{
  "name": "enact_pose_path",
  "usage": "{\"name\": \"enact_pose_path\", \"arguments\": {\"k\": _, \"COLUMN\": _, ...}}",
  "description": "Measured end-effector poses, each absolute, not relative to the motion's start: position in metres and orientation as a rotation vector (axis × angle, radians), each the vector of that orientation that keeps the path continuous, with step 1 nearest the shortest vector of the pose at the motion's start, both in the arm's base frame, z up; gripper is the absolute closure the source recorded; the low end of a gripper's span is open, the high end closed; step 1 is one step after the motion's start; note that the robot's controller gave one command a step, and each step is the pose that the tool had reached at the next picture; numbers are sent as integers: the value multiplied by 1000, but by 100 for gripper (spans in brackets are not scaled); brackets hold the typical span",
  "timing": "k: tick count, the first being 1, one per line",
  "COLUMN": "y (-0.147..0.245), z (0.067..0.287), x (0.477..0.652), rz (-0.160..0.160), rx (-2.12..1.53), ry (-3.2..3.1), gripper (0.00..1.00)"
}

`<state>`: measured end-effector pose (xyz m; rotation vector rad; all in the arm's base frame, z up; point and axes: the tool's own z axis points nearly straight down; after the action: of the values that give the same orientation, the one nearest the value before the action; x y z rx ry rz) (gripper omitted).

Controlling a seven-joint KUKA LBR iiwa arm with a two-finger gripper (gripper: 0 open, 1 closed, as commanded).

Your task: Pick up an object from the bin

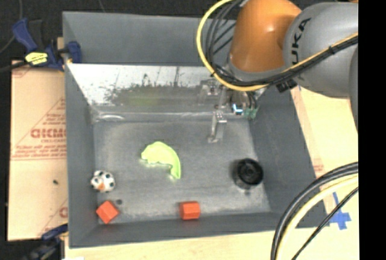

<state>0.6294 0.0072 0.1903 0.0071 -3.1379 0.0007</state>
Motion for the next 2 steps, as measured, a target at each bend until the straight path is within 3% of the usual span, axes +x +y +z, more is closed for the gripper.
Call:
{"name": "enact_pose_path", "arguments": {"k": 1, "y": 7, "z": 195, "x": 631, "rz": 0, "rx": 7, "ry": -3146, "gripper": 0}}
{"name": "enact_pose_path", "arguments": {"k": 2, "y": 33, "z": 121, "x": 640, "rz": 1, "rx": 88, "ry": -3141, "gripper": 0}}
